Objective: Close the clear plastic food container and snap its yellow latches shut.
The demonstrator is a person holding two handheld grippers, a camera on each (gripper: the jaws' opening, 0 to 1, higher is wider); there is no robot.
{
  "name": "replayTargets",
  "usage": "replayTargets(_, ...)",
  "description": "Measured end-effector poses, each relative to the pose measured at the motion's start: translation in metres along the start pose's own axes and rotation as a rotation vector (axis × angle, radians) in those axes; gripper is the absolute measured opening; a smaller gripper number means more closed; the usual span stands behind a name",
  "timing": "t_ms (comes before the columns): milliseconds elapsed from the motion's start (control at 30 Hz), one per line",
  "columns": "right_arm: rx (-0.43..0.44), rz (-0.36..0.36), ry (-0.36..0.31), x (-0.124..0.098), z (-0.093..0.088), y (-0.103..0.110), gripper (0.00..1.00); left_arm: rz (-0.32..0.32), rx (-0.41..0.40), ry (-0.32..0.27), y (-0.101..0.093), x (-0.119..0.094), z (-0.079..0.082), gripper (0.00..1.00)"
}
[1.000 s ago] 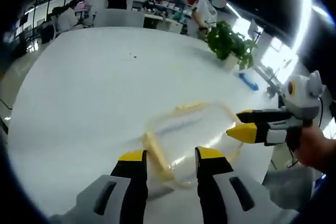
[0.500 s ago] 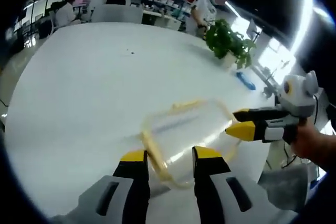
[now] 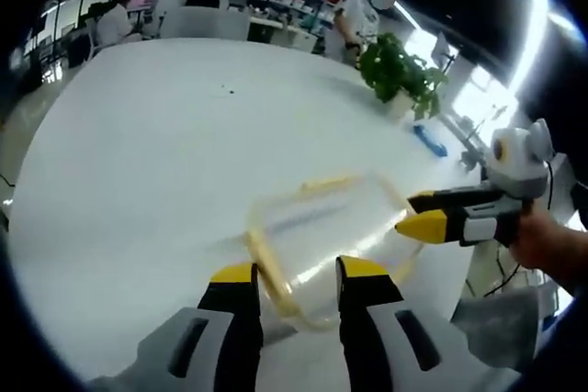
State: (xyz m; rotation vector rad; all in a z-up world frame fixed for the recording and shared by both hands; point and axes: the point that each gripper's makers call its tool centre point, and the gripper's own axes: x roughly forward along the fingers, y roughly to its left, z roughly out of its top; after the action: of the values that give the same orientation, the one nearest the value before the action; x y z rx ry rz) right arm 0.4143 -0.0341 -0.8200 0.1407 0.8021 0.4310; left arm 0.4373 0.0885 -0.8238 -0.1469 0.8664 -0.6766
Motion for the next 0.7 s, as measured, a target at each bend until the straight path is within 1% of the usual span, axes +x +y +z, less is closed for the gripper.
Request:
replayTargets(300,-0.017,0.004,0.004,0.0,0.002,-0.001,0.34,0.005,0.016,-0.001,0.001,-0.003,0.001,0.3)
replayTargets(467,-0.024,0.008,0.001,0.005,0.006,0.001,0.34,0.012,0.017,-0.001,0.006,-0.004,0.004,0.3)
replayTargets(533,0.01,0.017,-0.006,0.01,0.008,-0.001,0.34,0.016,0.019,-0.005,0.009,-0.004,0.006,0.3)
replayTargets(700,-0.005,0.025,-0.013,0.016,0.015,0.002,0.34,0.021,0.019,-0.005,0.016,-0.003,0.012,0.3)
